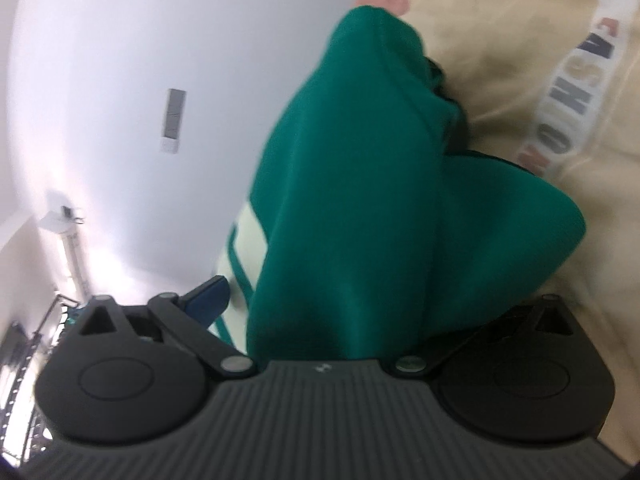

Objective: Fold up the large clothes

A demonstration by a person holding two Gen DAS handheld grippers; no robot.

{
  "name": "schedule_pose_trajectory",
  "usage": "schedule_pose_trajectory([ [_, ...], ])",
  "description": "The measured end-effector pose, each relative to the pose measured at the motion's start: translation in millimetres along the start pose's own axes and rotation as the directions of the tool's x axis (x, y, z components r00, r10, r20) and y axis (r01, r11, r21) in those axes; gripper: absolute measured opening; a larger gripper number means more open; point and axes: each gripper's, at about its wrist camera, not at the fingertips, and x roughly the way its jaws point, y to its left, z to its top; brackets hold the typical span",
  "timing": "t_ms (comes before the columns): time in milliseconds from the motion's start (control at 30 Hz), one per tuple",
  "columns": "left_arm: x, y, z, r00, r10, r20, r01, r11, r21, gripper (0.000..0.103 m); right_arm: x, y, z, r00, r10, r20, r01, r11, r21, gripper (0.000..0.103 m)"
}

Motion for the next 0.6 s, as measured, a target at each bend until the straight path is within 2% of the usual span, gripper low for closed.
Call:
schedule_pose_trajectory([
  [233, -3, -16, -4, 0.994, 0.103, 0.048, -0.105, 0.994, 0.044, 0.103, 7, 9, 2, 1.000, -0.011, 0.002, 0.011, 0.999, -0.031, 0.103],
  [333, 0, -16, 0, 0.995, 0.052, 0.087, -0.056, 0.998, 0.040, 0.103, 11, 14, -2, 0.999, -0.039, 0.003, 0.039, 0.997, -0.071, 0.103],
  [400, 1, -14, 4, 0.996, 0.026, 0.084, -0.029, 0.999, 0.028, 0.103, 13, 14, -2, 0.999, -0.053, 0.005, 0.053, 0.995, -0.082, 0.103],
  [500, -1, -10, 11, 0.994, -0.075, 0.075, 0.076, 0.997, -0.009, 0.103, 16, 13, -1, 0.997, -0.073, 0.003, 0.073, 0.993, -0.089, 0.103],
  [533, 0, -13, 13, 0.994, -0.086, 0.071, 0.086, 0.996, 0.002, 0.103, 17, 13, -1, 0.997, -0.080, 0.002, 0.080, 0.992, -0.095, 0.103],
  [600, 3, -20, 14, 0.997, -0.053, 0.057, 0.051, 0.998, 0.040, 0.103, 18, 12, -1, 0.996, -0.088, 0.002, 0.088, 0.991, -0.103, 0.103],
])
